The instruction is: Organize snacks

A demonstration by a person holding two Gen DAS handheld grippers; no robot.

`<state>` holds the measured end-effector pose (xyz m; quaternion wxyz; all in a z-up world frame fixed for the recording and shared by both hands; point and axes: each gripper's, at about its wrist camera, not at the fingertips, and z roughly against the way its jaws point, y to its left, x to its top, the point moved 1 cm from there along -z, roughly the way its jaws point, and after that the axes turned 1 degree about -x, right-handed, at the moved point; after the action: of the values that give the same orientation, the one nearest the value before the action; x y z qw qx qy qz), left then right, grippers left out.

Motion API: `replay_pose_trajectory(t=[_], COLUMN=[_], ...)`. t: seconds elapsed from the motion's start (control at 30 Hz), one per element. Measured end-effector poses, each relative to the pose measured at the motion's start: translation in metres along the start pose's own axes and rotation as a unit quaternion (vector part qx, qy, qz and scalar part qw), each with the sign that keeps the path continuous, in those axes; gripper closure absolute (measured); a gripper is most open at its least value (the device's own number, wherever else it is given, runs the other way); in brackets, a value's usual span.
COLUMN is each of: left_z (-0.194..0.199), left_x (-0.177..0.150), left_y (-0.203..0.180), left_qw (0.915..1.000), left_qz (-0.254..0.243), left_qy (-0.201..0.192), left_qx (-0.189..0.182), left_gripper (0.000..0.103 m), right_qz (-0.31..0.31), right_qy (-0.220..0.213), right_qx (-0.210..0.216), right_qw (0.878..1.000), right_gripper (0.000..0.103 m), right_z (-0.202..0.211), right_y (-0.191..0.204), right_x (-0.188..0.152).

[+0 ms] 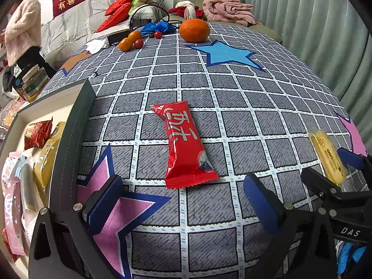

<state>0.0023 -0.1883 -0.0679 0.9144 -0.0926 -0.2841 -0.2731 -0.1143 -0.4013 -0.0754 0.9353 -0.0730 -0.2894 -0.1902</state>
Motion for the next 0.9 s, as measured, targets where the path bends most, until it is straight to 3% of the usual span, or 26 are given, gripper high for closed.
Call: replay_pose_trajectory(t=[0.6,0.9], left_z=[0.0006,0.0004], left_x=[-0.0001,0.0003], left_y=[0.0000,0.0003], left_qw=[1.0000,1.0000], left_qz=[0.000,0.000], left_qy=[0.001,0.001], left_qx=[0.000,0.000], left_gripper=[0.000,0.000], right_qz=[0.001,0.006], right_qy=[0.005,0.027], right_qx=[-0.001,0.003], right_qw=[1.000,1.000], right_gripper=[0.000,0.000], right_z=[0.0011,-0.0038], right_y=[0.0005,0.0006], right_x=[-0.0007,0.0071])
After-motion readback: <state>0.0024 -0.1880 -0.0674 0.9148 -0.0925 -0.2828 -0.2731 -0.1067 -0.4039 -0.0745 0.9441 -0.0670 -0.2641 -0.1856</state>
